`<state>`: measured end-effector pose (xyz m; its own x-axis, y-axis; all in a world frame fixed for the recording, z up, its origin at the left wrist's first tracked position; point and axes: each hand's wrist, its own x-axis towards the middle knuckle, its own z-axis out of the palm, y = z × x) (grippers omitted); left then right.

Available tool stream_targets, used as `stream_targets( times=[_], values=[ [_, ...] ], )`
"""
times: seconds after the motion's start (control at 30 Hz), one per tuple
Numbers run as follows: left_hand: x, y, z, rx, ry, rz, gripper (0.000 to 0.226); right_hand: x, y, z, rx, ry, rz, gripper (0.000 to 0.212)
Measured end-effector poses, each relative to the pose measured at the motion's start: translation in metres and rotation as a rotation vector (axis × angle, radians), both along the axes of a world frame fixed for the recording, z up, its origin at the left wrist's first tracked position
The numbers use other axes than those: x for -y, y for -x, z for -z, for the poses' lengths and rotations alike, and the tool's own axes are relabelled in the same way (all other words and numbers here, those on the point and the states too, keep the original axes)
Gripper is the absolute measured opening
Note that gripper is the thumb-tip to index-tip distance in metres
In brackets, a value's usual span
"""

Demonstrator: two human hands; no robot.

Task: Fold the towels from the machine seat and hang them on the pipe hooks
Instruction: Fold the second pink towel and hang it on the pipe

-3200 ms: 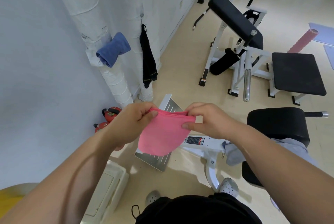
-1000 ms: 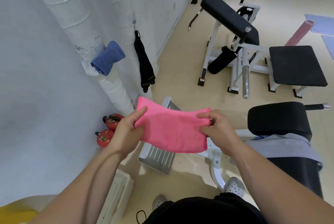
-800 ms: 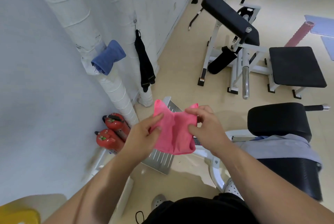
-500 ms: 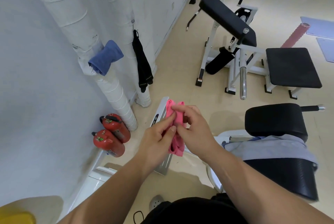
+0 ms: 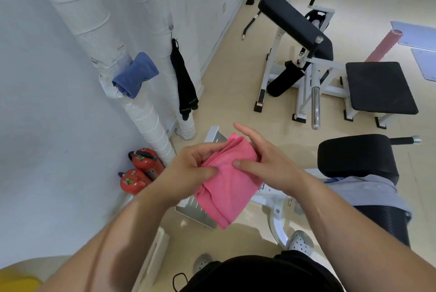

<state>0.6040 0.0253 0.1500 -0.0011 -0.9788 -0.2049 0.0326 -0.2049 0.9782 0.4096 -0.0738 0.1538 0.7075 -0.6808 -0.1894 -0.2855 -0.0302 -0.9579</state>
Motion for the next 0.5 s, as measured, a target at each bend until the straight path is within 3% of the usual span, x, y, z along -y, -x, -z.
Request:
stream_targets(
  times=[0.07, 0.17, 0.3, 0.4, 0.5],
  values=[
    [0.003, -0.011, -0.002, -0.167, -0.073, -0.024, 0.063, 0.000, 0.002, -0.008, 0.024, -0.111, 0.002, 0.074],
    [0.000, -0.018, 0.006, -0.275, -0.203, -0.162, 0.057, -0.004, 0.000, -0.004, 0.058, -0.152, 0.151, 0.069],
    [-0.012, -0.008, 0.026, -0.332, -0.216, -0.299, 0.079, -0.006, -0.004, 0.009, 0.032, -0.114, 0.395, 0.064],
    [-0.015, -0.001, 0.030, -0.332, -0.184, -0.467, 0.085, -0.006, -0.003, 0.006, -0.005, -0.167, 0.346, 0.064],
    [-0.018, -0.002, 0.018, -0.272, -0.101, -0.547, 0.066, -0.012, -0.009, 0.002, 0.031, -0.173, 0.262, 0.046]
  ],
)
